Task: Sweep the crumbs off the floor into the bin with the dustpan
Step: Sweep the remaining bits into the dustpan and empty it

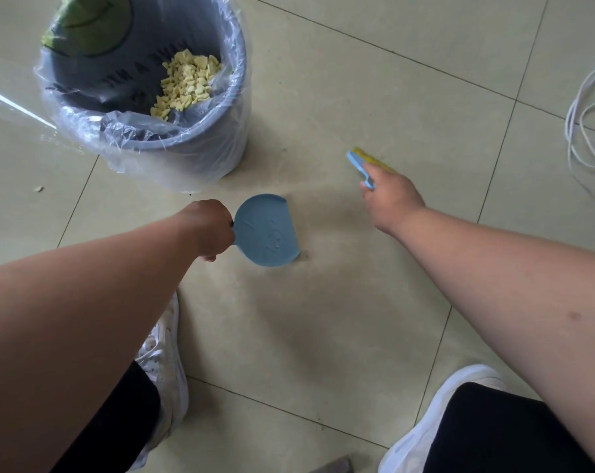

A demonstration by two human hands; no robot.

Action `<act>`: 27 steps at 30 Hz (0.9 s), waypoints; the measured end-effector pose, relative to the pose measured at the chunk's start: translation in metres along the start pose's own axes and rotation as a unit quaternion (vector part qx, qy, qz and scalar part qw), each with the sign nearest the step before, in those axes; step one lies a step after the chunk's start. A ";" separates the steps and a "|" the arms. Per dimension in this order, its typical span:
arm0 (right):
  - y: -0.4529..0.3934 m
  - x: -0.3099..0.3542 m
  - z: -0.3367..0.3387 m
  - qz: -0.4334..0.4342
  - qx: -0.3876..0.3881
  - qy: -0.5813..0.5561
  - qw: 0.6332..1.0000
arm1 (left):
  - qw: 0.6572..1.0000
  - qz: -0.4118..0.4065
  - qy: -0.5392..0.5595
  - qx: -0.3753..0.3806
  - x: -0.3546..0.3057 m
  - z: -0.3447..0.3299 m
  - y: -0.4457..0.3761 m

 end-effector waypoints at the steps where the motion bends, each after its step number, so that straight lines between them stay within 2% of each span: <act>1: -0.001 0.012 -0.005 0.016 0.007 -0.006 1.000 | 1.000 0.000 -0.003 0.001 0.000 -0.001 0.000; 6: -0.004 0.067 -0.027 0.087 0.046 -0.011 0.995 | 1.000 0.009 0.002 -0.004 0.005 -0.007 -0.001; 10: 0.004 0.091 -0.042 0.135 0.107 0.041 0.984 | 1.000 -0.002 -0.018 -0.018 0.013 0.000 -0.003; 17: 0.059 0.076 -0.041 0.206 0.144 0.112 0.961 | 0.984 -0.036 -0.177 -0.007 0.029 0.005 -0.001; 20: 0.080 0.065 -0.043 0.242 0.168 0.142 0.945 | 0.976 -0.051 -0.213 -0.013 0.029 0.001 0.001; 22: 0.084 0.062 -0.043 0.264 0.161 0.148 0.940 | 0.972 -0.054 -0.227 -0.013 0.027 -0.001 0.002; 24: 0.082 0.061 -0.040 0.262 0.124 0.118 0.950 | 0.971 -0.058 -0.232 -0.012 0.024 -0.001 0.005; 27: 0.071 0.057 -0.025 0.197 0.055 0.047 0.978 | 0.968 -0.061 -0.241 -0.014 0.020 -0.002 0.013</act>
Point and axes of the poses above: each hand's wrist, its own y-axis away from the middle knuckle, its own z-axis out of the back of the hand, x = y × z, the point moved 3 cm from there along -y, towards the middle knuckle, and after that the axes turned 6 degrees about -x, right-handed, at the moved point
